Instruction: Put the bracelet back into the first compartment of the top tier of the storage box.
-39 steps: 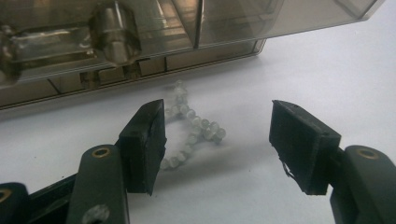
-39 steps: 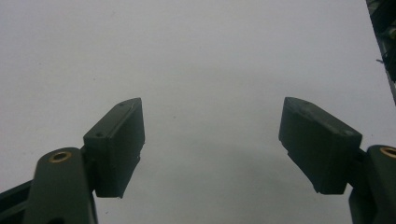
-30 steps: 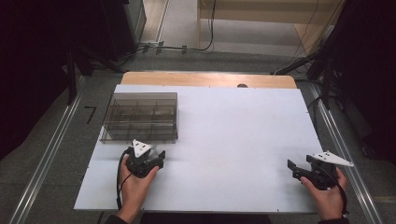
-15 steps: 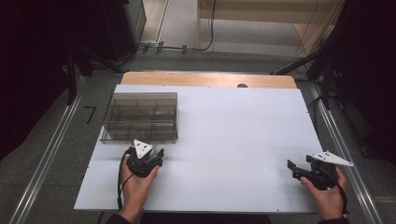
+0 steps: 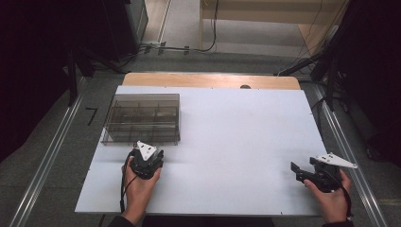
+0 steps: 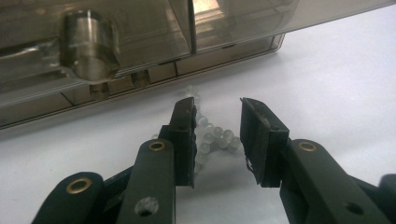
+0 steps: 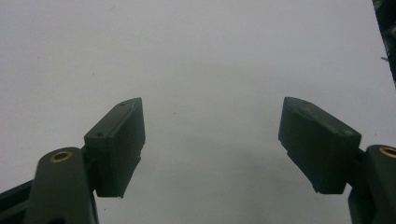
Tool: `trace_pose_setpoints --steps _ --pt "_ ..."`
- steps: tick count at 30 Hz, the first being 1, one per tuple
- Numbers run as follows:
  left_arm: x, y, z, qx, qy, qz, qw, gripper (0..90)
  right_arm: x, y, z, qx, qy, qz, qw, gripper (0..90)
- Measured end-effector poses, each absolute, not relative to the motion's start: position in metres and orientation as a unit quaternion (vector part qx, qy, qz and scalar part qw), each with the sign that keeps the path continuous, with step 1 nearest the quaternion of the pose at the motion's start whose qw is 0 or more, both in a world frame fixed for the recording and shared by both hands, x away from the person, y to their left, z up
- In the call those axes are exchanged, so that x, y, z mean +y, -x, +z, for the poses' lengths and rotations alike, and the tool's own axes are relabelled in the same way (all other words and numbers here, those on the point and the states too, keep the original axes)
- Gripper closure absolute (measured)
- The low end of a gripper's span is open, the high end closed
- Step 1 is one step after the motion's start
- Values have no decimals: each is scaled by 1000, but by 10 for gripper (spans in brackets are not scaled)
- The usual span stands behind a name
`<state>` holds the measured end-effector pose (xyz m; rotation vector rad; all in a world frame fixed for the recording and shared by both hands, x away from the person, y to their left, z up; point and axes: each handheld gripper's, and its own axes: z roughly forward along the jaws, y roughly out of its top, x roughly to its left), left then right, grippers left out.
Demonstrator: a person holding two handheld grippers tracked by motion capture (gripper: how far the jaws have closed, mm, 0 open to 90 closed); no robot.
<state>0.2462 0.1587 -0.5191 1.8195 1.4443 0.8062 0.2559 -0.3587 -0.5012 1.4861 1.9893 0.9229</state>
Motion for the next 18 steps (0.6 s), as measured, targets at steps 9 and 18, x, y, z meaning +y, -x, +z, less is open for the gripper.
trace_pose_setpoints --steps 9,18 --pt "154 -248 -522 549 -704 317 319 716 -359 -256 -502 730 -542 337 244 220" --pt "156 -249 -522 554 -704 317 311 809 -359 -256 -502 730 -543 337 243 220"
